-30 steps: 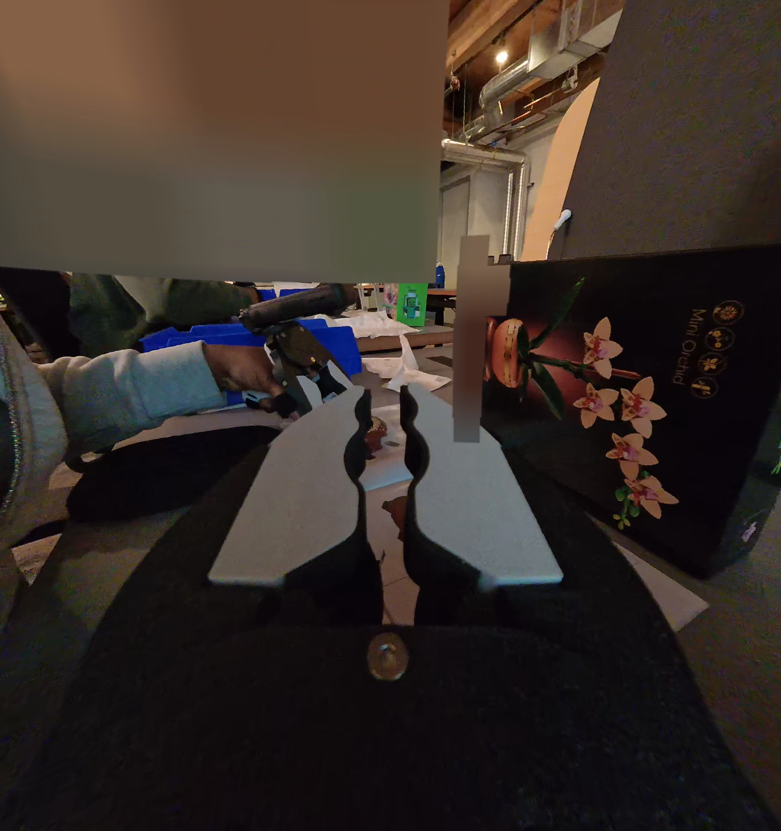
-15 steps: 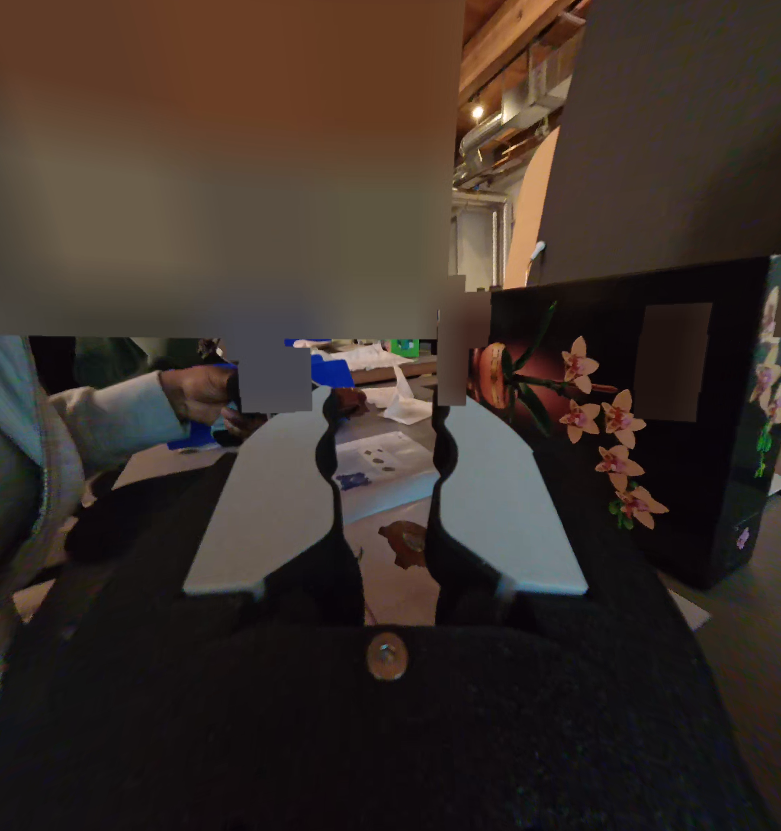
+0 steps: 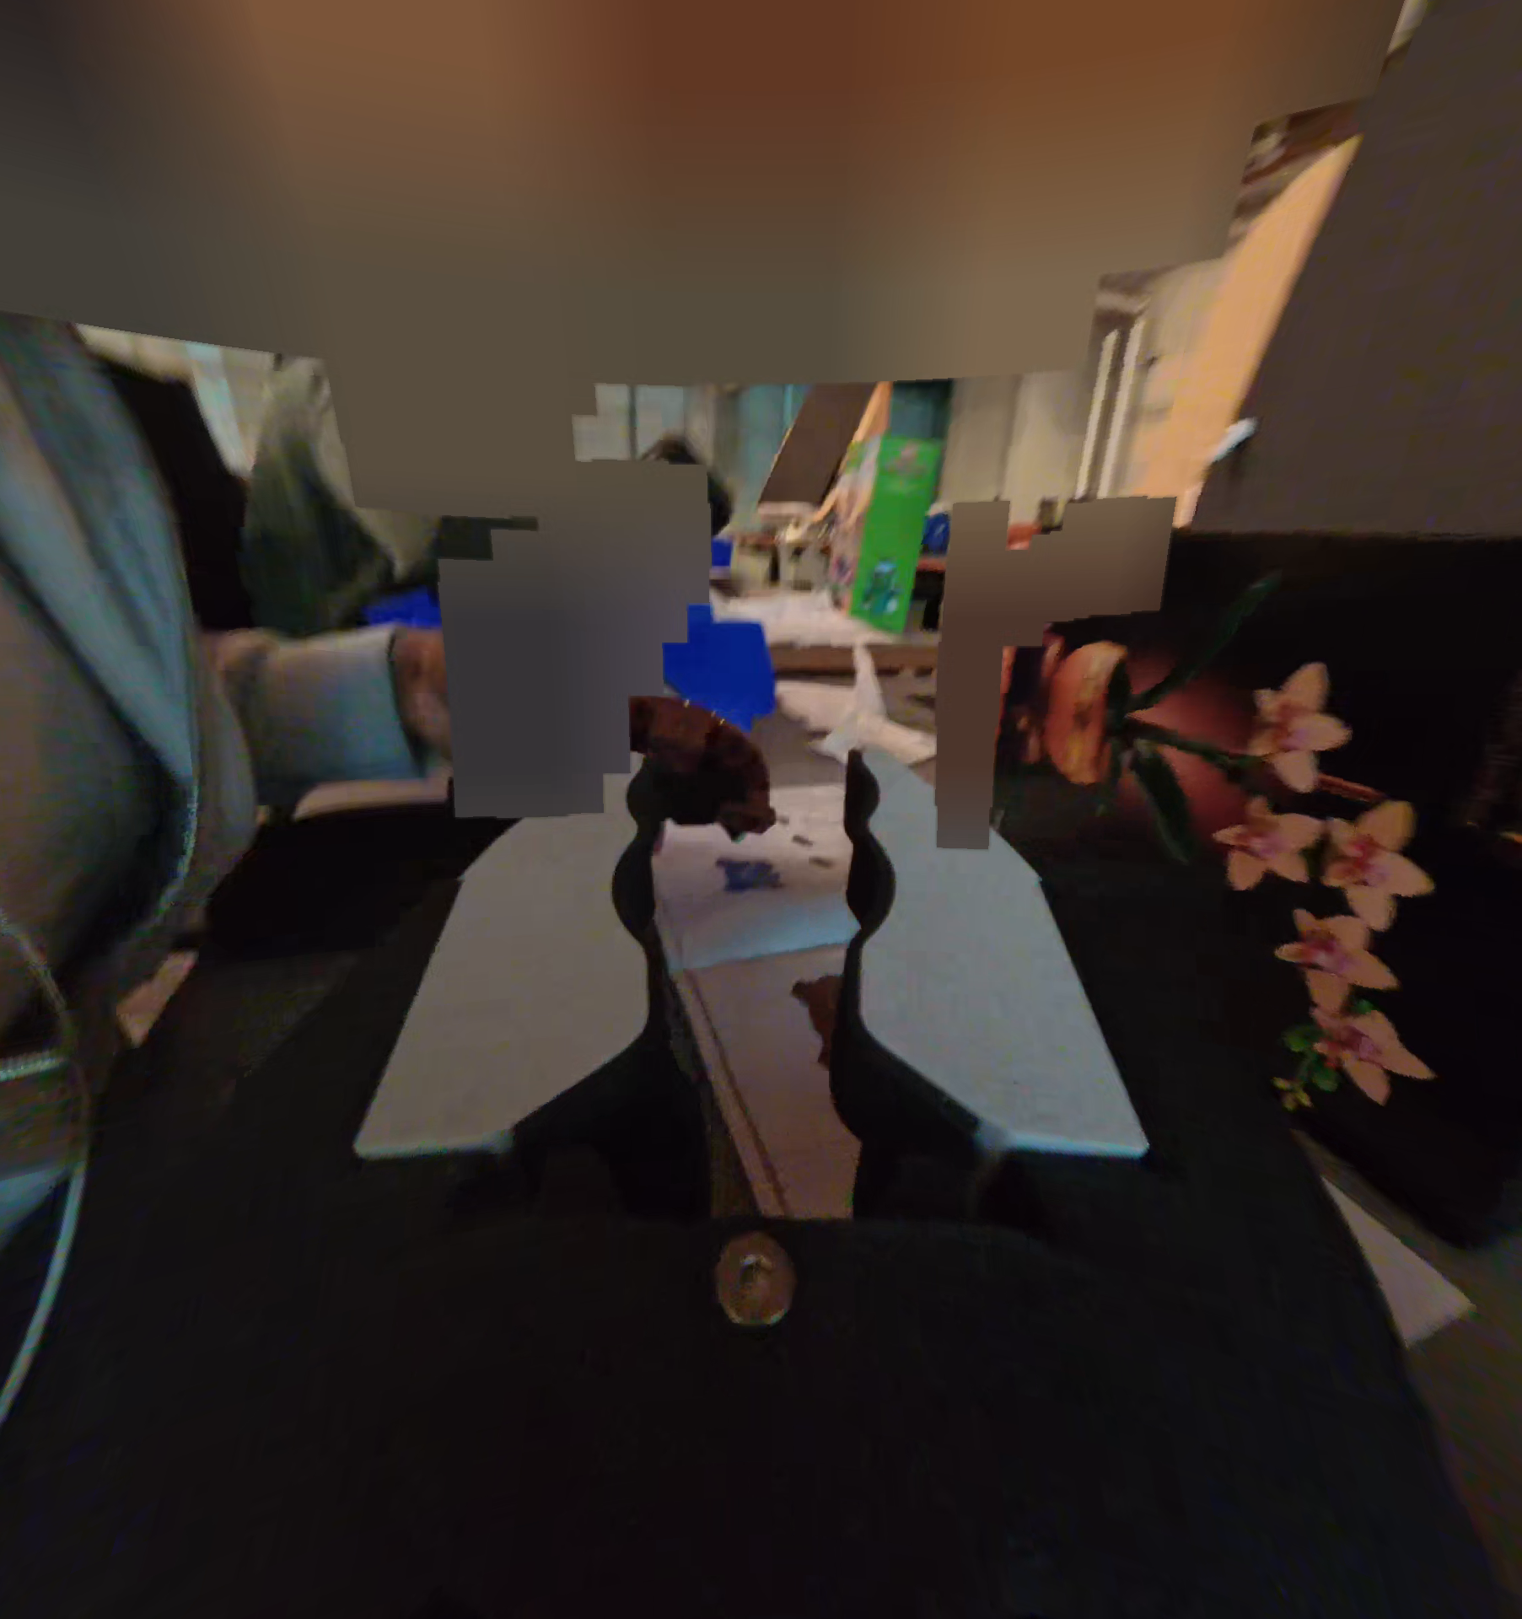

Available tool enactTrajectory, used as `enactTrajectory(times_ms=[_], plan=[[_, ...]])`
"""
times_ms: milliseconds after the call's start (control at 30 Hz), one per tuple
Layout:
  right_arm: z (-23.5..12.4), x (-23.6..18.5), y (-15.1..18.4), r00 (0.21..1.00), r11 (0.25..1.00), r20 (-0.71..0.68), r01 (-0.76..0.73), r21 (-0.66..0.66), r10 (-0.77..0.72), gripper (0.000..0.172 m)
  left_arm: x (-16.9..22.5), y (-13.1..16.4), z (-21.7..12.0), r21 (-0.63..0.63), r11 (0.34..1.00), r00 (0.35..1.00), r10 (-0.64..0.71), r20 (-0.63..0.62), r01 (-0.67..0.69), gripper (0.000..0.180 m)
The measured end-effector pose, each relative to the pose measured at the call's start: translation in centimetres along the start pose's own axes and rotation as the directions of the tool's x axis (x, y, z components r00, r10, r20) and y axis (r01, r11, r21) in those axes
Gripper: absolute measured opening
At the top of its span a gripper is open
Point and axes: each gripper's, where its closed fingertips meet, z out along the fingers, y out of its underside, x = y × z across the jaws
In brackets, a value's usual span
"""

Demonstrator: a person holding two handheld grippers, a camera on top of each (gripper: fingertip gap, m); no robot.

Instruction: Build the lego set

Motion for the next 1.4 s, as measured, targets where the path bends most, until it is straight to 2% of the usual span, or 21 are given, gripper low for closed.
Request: enactTrajectory(times_ms=[67, 167, 267, 333, 467, 533, 633, 700, 767, 833, 1000, 1133, 1267, 1400], plan=[[0.9, -1.3, 1.2, 0.996, 0.993, 0.053, 0.077, -0.093, -0.072, 0.044, 1.5, 0.7, 1.1, -0.057, 0.998, 0.996, -0.011, -0.086, 0.006, 0.087], [1.7, -2.8, 2.1, 0.984, 0.977, 0.114, 0.152, -0.149, -0.136, 0.047, 3.8, 2.0, 2.4, -0.162, 0.987, 0.977, -0.051, -0.207, 0.017, 0.087], [2.0, -4.9, 1.8, 0.971, 0.986, 0.214, 0.133, -0.102, -0.108, 0.045, 5.8, 3.1, 3.2, -0.233, 0.972, 0.95, -0.083, -0.3, 0.012, 0.088], [1.8, -6.3, 1.5, 0.951, 0.991, 0.298, 0.111, -0.077, -0.083, 0.038, 6.8, 3.4, 3.3, -0.253, 0.967, 0.926, -0.119, -0.359, 0.026, 0.087], [1.2, -7.5, 1.2, 0.925, 0.995, 0.379, 0.069, -0.068, -0.038, 0.033, 8.1, 4.3, 3.2, -0.3, 0.953, 0.889, -0.168, -0.426, 0.037, 0.087], [1.0, -7.6, 0.8, 0.925, 0.998, 0.381, 0.04, -0.058, -0.015, 0.031, 8.7, 4.1, 3.1, -0.283, 0.957, 0.874, -0.187, -0.448, 0.06, 0.088], [1.0, -7.0, 0.7, 0.937, 0.998, 0.347, -0.012, -0.067, 0.034, 0.028, 8.4, 2.7, 3.1, -0.152, 0.986, 0.898, -0.123, -0.423, 0.064, 0.086], [0.9, -6.1, 0.3, 0.948, 0.997, 0.309, -0.065, -0.05, 0.078, 0.023, 7.5, 1.3, 2.8, -0.041, 0.998, 0.937, -0.049, -0.345, 0.037, 0.089], [0.6, -5.7, 0.0, 0.948, 0.994, 0.301, -0.101, -0.04, 0.108, 0.023, 6.8, 0.3, 2.3, 0.049, 0.998, 0.967, 0.052, -0.248, -0.041, 0.091], [0.6, -5.5, 0.1, 0.954, 0.995, 0.284, -0.092, -0.042, 0.101, 0.023, 6.9, 0.1, 2.0, 0.088, 0.989, 0.974, 0.133, -0.185, -0.119, 0.09], [0.7, -5.1, 0.9, 0.961, 0.988, 0.241, -0.115, -0.099, 0.136, 0.023, 6.7, 1.6, 3.2, 0.061, 0.969, 0.966, 0.243, -0.082, -0.239, 0.086], [0.8, -3.5, 1.1, 0.947, 0.961, 0.181, -0.249, -0.118, 0.267, 0.023, 6.4, 2.7, 4.1, 0.014, 0.982, 0.978, 0.189, -0.093, -0.188, 0.073], [1.0, -3.4, 1.4, 0.892, 0.91, 0.19, -0.384, -0.157, 0.409, 0.023, 6.1, 3.1, 4.2, -0.01, 0.991, 0.986, 0.131, -0.102, -0.133, 0.066], [1.2, -2.9, 2.1, 0.874, 0.878, 0.137, -0.438, -0.194, 0.466, 0.023, 6.3, 2.7, 3.9, 0.002, 0.995, 0.987, 0.1, -0.125, -0.101, 0.048]])
